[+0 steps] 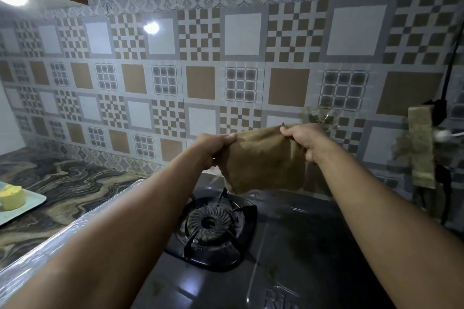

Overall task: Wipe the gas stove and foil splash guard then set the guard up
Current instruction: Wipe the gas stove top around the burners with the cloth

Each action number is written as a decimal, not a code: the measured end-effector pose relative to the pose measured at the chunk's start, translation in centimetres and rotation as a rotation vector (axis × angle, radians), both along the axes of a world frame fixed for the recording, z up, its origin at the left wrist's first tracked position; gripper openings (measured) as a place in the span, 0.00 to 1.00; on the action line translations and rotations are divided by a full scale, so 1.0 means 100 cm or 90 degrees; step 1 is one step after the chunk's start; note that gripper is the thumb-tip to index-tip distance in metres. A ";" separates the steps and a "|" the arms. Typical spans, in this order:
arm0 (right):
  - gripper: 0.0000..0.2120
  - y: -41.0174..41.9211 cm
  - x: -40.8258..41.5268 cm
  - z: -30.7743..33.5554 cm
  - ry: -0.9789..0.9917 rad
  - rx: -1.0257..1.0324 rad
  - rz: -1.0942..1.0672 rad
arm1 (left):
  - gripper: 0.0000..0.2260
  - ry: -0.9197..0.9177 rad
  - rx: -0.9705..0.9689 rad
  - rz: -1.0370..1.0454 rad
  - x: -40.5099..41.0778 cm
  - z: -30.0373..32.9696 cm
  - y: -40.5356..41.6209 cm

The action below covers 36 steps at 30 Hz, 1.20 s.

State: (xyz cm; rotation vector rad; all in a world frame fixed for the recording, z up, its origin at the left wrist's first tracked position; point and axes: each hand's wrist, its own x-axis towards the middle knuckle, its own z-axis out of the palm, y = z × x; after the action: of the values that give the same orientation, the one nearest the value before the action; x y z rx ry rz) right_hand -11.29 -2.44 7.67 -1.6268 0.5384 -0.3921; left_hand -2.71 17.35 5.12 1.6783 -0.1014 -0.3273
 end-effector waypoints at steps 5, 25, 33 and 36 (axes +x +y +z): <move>0.19 -0.005 0.006 -0.013 -0.035 0.004 -0.062 | 0.10 -0.025 0.127 0.018 0.005 0.020 -0.001; 0.15 -0.051 0.035 -0.021 -0.011 -0.524 -0.003 | 0.06 -0.350 0.248 -0.101 0.048 0.007 -0.031; 0.18 -0.063 0.033 -0.040 0.005 -0.334 -0.069 | 0.05 -0.143 0.115 -0.111 0.045 -0.001 -0.038; 0.12 -0.053 0.032 -0.045 0.029 -0.186 -0.071 | 0.03 -0.060 0.099 -0.111 0.038 -0.005 -0.046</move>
State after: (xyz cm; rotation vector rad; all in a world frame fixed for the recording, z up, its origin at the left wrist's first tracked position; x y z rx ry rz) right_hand -8.10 -7.76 3.16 -1.8956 0.6304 -0.5367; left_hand 1.11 12.71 4.63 1.8430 -0.2991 -0.3949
